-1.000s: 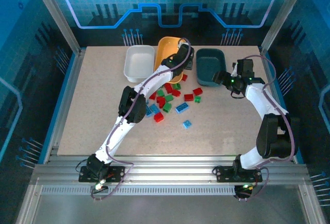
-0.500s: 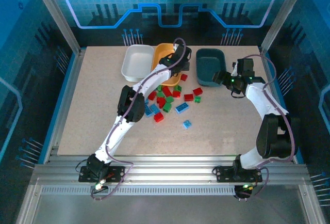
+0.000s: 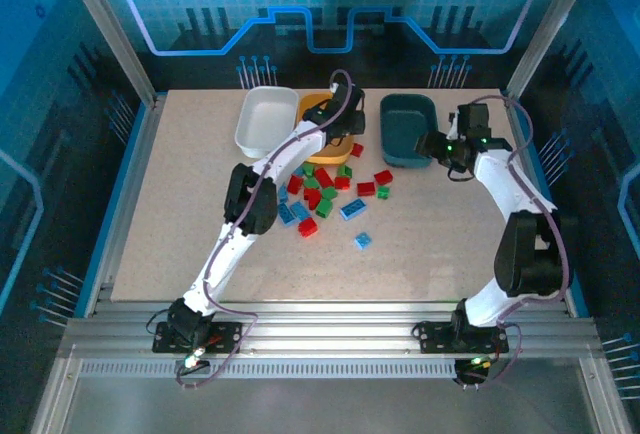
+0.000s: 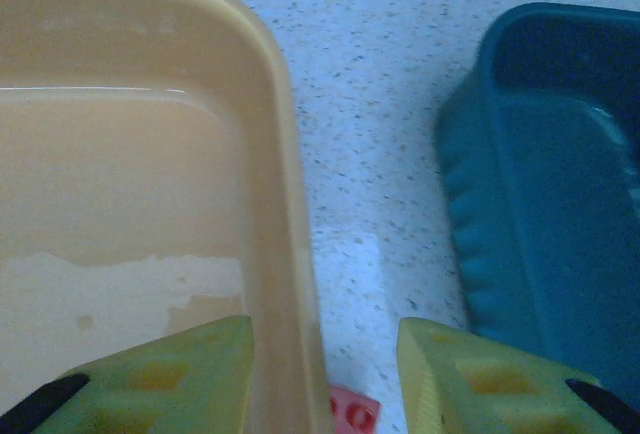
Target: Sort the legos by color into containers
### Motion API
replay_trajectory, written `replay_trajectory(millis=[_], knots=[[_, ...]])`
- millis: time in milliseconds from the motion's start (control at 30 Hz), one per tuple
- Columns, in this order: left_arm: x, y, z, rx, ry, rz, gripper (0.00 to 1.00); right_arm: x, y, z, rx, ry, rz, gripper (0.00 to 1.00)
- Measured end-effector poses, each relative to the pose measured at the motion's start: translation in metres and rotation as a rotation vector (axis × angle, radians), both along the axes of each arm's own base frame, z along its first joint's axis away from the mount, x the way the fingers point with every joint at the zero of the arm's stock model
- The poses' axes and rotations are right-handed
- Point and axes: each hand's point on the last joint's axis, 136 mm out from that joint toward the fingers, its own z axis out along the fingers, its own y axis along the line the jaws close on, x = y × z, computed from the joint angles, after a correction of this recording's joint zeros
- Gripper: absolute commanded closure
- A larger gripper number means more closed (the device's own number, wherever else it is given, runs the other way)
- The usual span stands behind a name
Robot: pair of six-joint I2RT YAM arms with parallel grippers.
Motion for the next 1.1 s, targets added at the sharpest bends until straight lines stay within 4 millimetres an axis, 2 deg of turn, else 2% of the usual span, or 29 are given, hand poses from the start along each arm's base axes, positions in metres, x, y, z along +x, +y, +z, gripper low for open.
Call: replay_trajectory(millis=[33, 100, 200, 300, 367, 433, 467, 533, 600, 667, 767, 867, 1000, 1100], knots=[[-0.004, 0.001, 0.007, -0.001, -0.001, -0.009, 0.52, 0.005, 0.006, 0.001, -0.018, 0.002, 0.017, 0.47], [-0.02, 0.008, 0.028, 0.004, 0.0, -0.026, 0.46, 0.018, 0.034, 0.003, -0.049, -0.001, 0.083, 0.55], [-0.052, 0.031, 0.068, -0.011, -0.012, -0.019, 0.42, 0.031, 0.086, 0.004, -0.055, -0.005, 0.196, 0.55], [-0.083, 0.073, 0.106, -0.083, -0.04, 0.039, 0.36, 0.041, 0.124, -0.002, -0.077, 0.018, 0.271, 0.56], [-0.103, 0.115, 0.115, -0.137, -0.048, 0.109, 0.32, 0.051, 0.138, -0.01, -0.106, 0.039, 0.296, 0.57], [-0.12, 0.155, 0.111, -0.168, -0.04, 0.184, 0.31, 0.057, 0.147, -0.021, -0.136, 0.068, 0.321, 0.59], [-0.131, 0.176, 0.103, -0.174, -0.025, 0.228, 0.31, 0.06, 0.149, -0.027, -0.154, 0.085, 0.333, 0.59], [-0.15, 0.196, 0.084, -0.176, 0.014, 0.27, 0.3, 0.062, 0.152, -0.041, -0.189, 0.121, 0.356, 0.6], [-0.171, 0.199, 0.061, -0.178, 0.065, 0.273, 0.3, 0.06, 0.153, -0.053, -0.227, 0.158, 0.381, 0.6], [-0.188, 0.201, 0.043, -0.176, 0.109, 0.267, 0.3, 0.057, 0.152, -0.064, -0.259, 0.19, 0.411, 0.54], [-0.204, 0.205, 0.031, -0.185, 0.141, 0.268, 0.3, 0.056, 0.151, -0.075, -0.295, 0.227, 0.45, 0.5], [-0.212, 0.206, 0.033, -0.2, 0.14, 0.26, 0.3, 0.061, 0.151, -0.08, -0.331, 0.246, 0.475, 0.47], [-0.213, 0.203, 0.043, -0.226, 0.122, 0.241, 0.3, 0.073, 0.156, -0.088, -0.366, 0.254, 0.495, 0.46], [-0.214, 0.203, 0.043, -0.233, 0.125, 0.237, 0.3, 0.076, 0.154, -0.098, -0.391, 0.273, 0.503, 0.43]])
